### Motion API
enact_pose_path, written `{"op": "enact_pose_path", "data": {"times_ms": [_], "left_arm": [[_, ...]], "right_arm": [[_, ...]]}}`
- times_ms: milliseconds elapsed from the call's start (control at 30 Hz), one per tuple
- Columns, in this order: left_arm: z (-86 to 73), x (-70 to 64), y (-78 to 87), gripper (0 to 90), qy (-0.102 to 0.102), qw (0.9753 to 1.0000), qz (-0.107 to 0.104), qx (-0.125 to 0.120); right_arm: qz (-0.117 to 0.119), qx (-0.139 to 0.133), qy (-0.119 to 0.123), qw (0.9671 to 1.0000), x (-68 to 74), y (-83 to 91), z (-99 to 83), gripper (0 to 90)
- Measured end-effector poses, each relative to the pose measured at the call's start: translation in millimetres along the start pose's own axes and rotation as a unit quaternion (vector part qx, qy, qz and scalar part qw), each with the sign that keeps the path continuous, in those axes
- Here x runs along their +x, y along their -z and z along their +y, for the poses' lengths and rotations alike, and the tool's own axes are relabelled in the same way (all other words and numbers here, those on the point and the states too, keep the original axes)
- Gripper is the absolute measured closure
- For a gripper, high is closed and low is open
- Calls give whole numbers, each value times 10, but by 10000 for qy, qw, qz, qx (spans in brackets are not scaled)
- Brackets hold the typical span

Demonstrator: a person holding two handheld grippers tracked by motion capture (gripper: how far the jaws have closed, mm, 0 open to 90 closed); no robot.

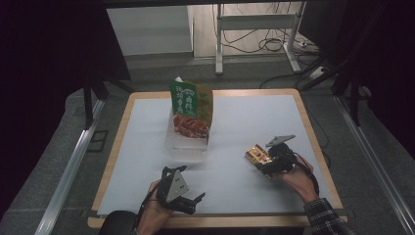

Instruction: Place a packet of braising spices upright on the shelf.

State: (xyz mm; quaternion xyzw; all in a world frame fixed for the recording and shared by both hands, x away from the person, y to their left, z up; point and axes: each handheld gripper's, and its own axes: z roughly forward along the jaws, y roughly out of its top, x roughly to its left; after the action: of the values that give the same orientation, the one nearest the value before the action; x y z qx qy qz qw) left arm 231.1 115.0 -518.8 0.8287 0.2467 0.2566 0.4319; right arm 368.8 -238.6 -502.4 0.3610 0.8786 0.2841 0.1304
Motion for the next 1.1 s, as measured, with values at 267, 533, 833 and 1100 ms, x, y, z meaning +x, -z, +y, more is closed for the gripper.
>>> {"op": "enact_pose_path", "data": {"times_ms": [267,533,833,1100], "left_arm": [[1,1,0,0,-16,10000,12,20],[2,-1,-2,0,-55,10000,20,35],[2,1,2,0,-63,10000,27,38],[2,0,2,0,-72,10000,29,42]], "right_arm": [[86,313,78,9994,-18,18,117,231],[112,746,212,9969,-43,-2,316,231],[124,1224,405,9916,-24,-108,502,231],[95,1738,446,9837,-18,-281,590,232]]}}
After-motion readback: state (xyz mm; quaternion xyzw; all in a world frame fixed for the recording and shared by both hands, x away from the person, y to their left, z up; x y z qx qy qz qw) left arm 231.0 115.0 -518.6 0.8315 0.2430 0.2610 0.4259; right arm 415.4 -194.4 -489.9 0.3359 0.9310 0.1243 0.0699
